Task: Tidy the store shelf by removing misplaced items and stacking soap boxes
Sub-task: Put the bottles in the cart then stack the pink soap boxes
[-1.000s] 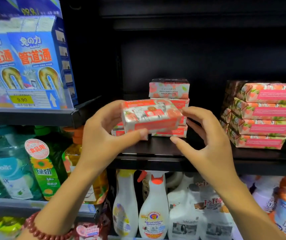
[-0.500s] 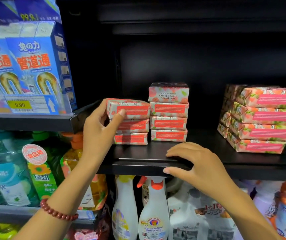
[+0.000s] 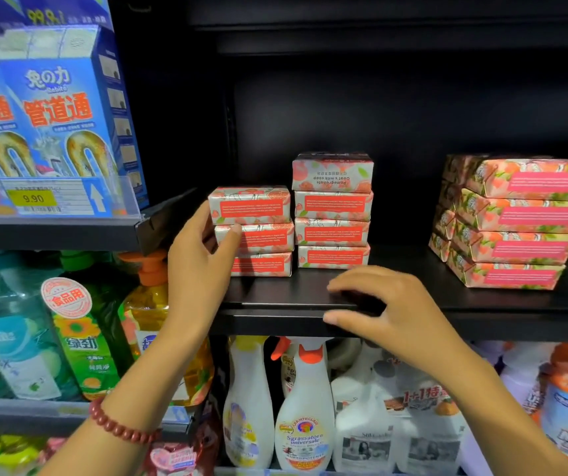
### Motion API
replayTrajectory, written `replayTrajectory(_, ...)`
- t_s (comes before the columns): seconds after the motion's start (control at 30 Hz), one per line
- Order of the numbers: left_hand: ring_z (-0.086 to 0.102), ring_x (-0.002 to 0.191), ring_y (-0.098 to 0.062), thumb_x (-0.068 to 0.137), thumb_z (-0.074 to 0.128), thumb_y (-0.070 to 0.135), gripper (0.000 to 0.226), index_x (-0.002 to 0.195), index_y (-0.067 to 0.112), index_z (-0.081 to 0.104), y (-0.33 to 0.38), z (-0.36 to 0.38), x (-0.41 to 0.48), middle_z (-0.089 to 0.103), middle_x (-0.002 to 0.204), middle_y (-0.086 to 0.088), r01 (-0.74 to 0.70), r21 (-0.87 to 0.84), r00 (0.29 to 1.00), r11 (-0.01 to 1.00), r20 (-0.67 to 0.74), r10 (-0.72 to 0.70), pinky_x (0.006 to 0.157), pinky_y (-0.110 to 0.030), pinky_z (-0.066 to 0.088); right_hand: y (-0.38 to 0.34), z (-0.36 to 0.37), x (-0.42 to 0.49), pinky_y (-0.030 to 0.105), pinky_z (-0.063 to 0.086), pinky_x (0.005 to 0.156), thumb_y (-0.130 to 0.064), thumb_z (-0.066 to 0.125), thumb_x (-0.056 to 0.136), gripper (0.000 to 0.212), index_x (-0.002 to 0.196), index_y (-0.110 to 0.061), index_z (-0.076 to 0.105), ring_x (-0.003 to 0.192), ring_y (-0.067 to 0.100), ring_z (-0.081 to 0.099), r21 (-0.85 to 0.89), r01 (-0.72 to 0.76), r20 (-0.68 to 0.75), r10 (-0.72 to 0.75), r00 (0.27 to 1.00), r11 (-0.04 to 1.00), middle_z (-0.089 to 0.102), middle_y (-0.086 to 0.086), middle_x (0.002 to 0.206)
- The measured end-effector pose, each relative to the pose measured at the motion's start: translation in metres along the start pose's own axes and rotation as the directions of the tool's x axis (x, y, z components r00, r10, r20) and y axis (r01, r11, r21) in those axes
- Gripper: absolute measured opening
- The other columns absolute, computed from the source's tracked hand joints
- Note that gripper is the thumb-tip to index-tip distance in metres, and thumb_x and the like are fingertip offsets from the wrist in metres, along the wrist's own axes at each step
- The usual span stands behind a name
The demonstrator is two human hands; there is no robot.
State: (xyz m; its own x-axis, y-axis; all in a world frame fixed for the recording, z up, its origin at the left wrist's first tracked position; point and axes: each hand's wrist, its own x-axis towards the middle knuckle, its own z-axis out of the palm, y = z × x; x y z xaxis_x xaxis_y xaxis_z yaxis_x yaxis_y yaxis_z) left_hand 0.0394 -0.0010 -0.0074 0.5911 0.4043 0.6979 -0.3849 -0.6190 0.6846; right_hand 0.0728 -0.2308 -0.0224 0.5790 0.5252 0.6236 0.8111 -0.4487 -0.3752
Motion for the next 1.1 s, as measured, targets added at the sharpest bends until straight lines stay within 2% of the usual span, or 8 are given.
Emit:
replayTrajectory(0.1,0.037,0.133,-0.008,0.093,0.058,0.027,0.050,0.139,0.016,0.043,0.005,0.003,-0.021,0.044,0.142,-0.001,-0.120,0.213,0.984,0.970,-0.106,0.145,0.107,-0.023,0.034,-0.006,-0.010,0.017,0.012,0.043,0.092,-0.041,0.071,0.077,0.036,0.110,-0.027,0.065,0.107,-0.004,0.055,0.135,0.035,-0.204,-0.006,0.979,0.990,0.062,-0.018,0.111)
replayTrajectory(0.27,0.057,0.110,-0.016,0.088,0.057,0.031,0.032,0.109,0.010,0.067,0.014,0.018,-0.039,0.065,0.115,-0.003,-0.383,0.331,0.921,0.862,0.058,0.386,0.093,-0.021,0.041,-0.006,-0.024,0.066,0.010,0.020,0.106,-0.024,0.069,0.082,0.059,0.135,-0.011,0.046,0.131,0.016,0.037,-0.199,-0.002,-0.402,-0.079,0.912,0.980,0.046,0.006,0.138)
replayTrajectory(0.47,0.064,0.074,-0.007,0.085,0.044,0.048,0.035,0.086,0.026,0.071,0.014,0.024,-0.043,0.069,0.080,0.012,-0.398,0.408,0.903,0.822,0.333,0.272,0.058,-0.009,0.033,0.001,-0.022,0.095,0.031,0.036,0.102,-0.029,0.068,0.084,0.065,0.139,-0.016,0.036,0.128,0.018,0.036,-0.353,-0.140,-0.254,0.049,0.966,0.925,0.040,0.004,0.138)
replayTrajectory(0.77,0.063,0.070,-0.004,0.086,0.037,0.058,0.044,0.081,0.031,0.072,0.017,0.020,-0.043,0.069,0.075,0.016,-0.401,0.429,0.893,0.809,0.381,0.241,0.053,-0.009,0.032,-0.002,-0.020,0.084,0.022,0.035,0.082,-0.010,0.066,0.076,0.031,0.105,-0.005,0.057,0.103,0.019,0.043,-0.465,0.029,-0.473,-0.276,0.837,0.885,0.058,0.013,0.108)
replayTrajectory(0.87,0.061,0.070,0.001,0.076,0.037,0.074,0.048,0.074,0.039,0.071,0.024,0.016,-0.042,0.066,0.070,0.022,-0.194,0.302,0.956,0.933,0.273,0.111,0.055,-0.015,0.040,-0.006,-0.022,0.066,0.021,0.035,0.090,-0.001,0.062,0.076,0.030,0.106,0.000,0.060,0.105,0.023,0.047,-0.449,0.144,-0.525,-0.391,0.756,0.882,0.060,0.016,0.108)
replayTrajectory(0.93,0.067,0.073,-0.006,0.077,0.038,0.077,0.054,0.078,0.035,0.072,0.035,0.014,-0.035,0.072,0.073,0.012,0.092,-0.049,0.970,0.995,0.229,-0.079,0.065,-0.019,0.048,-0.010,-0.021,0.052,0.022,0.036,0.098,0.004,0.064,0.075,0.033,0.107,0.001,0.057,0.106,0.027,0.049,-0.457,0.234,-0.544,-0.478,0.689,0.858,0.061,0.020,0.106)
replayTrajectory(1.0,0.071,0.077,-0.018,0.073,0.035,0.078,0.077,0.094,0.015,0.074,0.049,0.008,-0.024,0.075,0.081,-0.006,0.342,-0.342,0.925,0.875,0.287,-0.250,0.070,-0.023,0.056,-0.014,-0.019,0.041,0.026,0.038,0.100,0.004,0.069,0.075,0.036,0.108,0.000,0.055,0.106,0.028,0.051,-0.482,0.323,-0.523,-0.563,0.640,0.814,0.062,0.022,0.104)
replayTrajectory(1.1,0.072,0.081,-0.019,0.056,0.028,0.079,0.089,0.100,0.012,0.068,0.064,0.000,-0.015,0.075,0.087,-0.009,0.492,-0.387,0.843,0.779,0.435,-0.316,0.074,-0.028,0.058,-0.019,-0.016,0.034,0.032,0.046,0.094,-0.004,0.069,0.083,0.024,0.104,0.003,0.059,0.101,0.029,0.055,-0.526,0.429,-0.441,-0.667,0.601,0.734,0.065,0.023,0.099)
